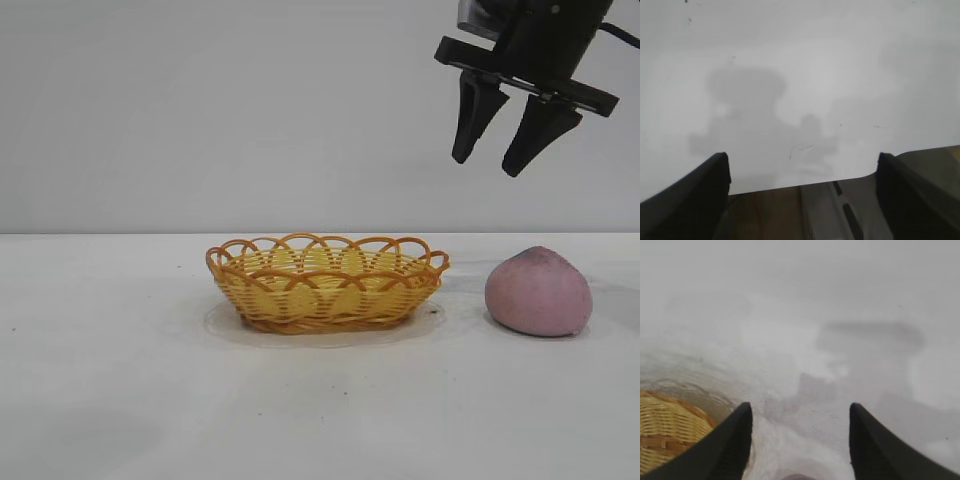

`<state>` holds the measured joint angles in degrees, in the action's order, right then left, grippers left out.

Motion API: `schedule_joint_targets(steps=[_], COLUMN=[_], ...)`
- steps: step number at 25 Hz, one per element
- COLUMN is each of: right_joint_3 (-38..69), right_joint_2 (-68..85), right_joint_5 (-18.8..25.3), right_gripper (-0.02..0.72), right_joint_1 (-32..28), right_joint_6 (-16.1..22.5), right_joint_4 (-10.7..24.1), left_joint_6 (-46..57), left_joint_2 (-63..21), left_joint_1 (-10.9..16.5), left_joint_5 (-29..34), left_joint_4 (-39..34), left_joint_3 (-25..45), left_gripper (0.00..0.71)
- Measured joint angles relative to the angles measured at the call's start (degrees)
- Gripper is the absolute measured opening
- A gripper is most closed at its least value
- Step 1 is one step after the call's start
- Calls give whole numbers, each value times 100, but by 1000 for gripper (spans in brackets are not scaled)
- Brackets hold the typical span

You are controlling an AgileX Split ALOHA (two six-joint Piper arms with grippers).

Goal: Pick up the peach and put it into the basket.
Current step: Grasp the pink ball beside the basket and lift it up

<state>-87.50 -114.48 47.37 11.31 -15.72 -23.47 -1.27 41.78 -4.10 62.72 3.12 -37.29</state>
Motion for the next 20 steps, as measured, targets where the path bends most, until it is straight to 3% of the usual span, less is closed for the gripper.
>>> schedule_joint_targets(steps=[5,12,16,20], right_joint_3=[0,0,0,0], right_joint_2=[0,0,0,0], right_joint_5=[9,24,45,59], right_gripper=[361,361,361,361], right_joint_1=[0,0,0,0], right_joint_6=[0,0,0,0], right_joint_4=[0,0,0,0], left_joint_6=[-2,-2,-2,-2], left_joint_2=[-1780,-3494,-4185,-4275], left_joint_1=[0,0,0,0], left_joint_5=[133,194,194,158], left_joint_4=[27,27,27,27], left_joint_3=[394,753,911,924], left_gripper=[529,529,529,529])
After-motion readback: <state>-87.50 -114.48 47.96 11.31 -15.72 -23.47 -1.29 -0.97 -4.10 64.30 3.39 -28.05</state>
